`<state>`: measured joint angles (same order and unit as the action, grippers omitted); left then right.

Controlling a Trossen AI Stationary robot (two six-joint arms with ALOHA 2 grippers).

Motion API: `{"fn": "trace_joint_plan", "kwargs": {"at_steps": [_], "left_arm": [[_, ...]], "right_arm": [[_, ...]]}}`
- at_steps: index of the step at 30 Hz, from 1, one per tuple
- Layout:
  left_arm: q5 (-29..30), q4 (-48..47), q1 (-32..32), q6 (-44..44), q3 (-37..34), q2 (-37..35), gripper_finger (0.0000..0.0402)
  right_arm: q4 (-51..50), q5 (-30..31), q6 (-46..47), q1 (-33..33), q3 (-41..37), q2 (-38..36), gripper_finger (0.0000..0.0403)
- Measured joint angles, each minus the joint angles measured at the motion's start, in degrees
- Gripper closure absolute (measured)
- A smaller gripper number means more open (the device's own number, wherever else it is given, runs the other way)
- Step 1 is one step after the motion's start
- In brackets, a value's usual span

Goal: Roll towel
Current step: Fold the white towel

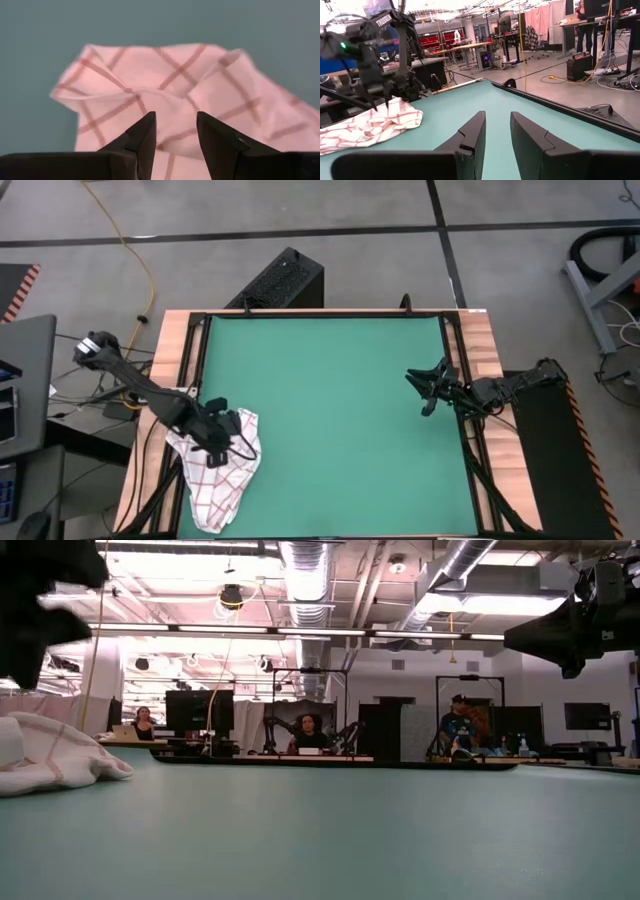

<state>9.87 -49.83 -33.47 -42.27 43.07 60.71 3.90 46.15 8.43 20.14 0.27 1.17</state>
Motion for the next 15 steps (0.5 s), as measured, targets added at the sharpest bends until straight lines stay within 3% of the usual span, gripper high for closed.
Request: {"fn": "trace_joint_plan", "kwargs": {"at_steps": [5,15], "left_arm": [[7.3,-0.9,-2.2,-1.3,2.1,-2.7,0.0269],[5.9,5.7,-5.1,-3.2,-0.2,7.2,0.0269]], "right_arm": [[0.0,0.0,0.0,0.0,0.0,0.0,0.0291],[0.0,0.0,0.0,0.0,0.0,0.0,0.0291]]}}
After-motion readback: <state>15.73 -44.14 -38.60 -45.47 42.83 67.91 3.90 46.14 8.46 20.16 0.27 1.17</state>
